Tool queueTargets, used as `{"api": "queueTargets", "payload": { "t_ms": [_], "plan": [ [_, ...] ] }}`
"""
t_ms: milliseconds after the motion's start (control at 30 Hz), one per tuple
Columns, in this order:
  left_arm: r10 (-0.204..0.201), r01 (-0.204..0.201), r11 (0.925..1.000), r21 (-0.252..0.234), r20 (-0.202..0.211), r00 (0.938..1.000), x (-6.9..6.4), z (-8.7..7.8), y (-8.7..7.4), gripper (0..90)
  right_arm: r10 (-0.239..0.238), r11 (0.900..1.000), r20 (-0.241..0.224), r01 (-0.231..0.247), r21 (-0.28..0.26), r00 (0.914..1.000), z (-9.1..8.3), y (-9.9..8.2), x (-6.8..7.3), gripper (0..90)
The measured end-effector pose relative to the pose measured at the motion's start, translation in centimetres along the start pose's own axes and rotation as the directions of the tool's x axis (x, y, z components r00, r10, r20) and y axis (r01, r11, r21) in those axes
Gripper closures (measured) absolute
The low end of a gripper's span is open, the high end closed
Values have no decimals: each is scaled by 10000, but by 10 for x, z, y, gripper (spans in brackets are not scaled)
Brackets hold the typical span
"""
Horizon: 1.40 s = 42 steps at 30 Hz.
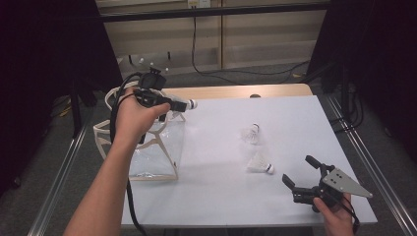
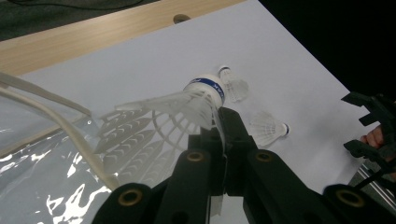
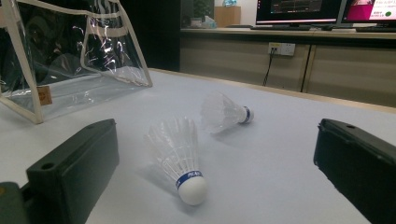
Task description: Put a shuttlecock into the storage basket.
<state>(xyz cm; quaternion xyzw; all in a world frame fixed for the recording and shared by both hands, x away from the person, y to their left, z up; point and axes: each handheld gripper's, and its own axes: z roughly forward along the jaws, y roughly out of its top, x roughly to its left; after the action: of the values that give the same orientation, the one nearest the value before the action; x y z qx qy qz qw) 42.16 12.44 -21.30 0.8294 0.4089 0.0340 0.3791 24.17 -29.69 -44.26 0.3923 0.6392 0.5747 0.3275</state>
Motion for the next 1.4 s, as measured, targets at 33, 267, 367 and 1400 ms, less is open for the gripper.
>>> {"api": "queueTargets", "payload": {
  "t_ms": [33,267,367,1400],
  "plan": [
    [10,-10,10000,15,-7,10000,0,-1,0,900,-4,10000,-3,4,-6,10000,0,0,0,0],
    [-40,40,10000,-12,-42,10000,2,-4,2,900,-11,10000,-13,11,-20,10000,0,0,0,0],
    [-46,46,10000,-29,-70,10000,3,-5,3,900,-4,10000,-10,4,-16,10000,0,0,0,0],
    [-168,169,9998,38,-373,9992,17,-19,5,900,-2,10000,-15,2,-15,10000,0,0,0,0]
  ]
}}
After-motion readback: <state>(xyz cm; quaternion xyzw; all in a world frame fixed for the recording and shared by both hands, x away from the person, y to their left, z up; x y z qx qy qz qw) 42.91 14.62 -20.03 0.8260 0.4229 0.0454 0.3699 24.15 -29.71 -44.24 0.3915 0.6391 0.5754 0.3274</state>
